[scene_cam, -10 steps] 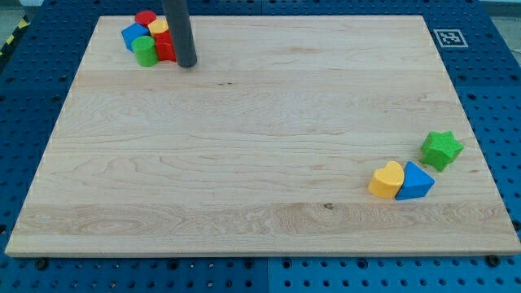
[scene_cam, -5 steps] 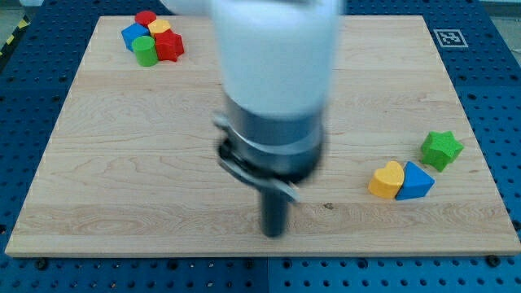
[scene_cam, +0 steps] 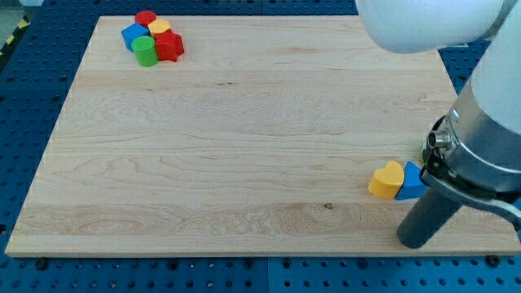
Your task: Move the yellow heart a bit up
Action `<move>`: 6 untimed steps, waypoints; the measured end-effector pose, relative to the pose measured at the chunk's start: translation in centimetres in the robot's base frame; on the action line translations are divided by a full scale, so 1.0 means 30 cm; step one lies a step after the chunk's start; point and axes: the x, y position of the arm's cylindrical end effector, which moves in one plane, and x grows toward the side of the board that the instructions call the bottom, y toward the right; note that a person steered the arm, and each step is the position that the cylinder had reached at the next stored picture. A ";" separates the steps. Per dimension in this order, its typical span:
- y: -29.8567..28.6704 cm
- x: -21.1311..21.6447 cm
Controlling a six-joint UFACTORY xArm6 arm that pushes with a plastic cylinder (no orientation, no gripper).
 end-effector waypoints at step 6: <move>-0.171 -0.314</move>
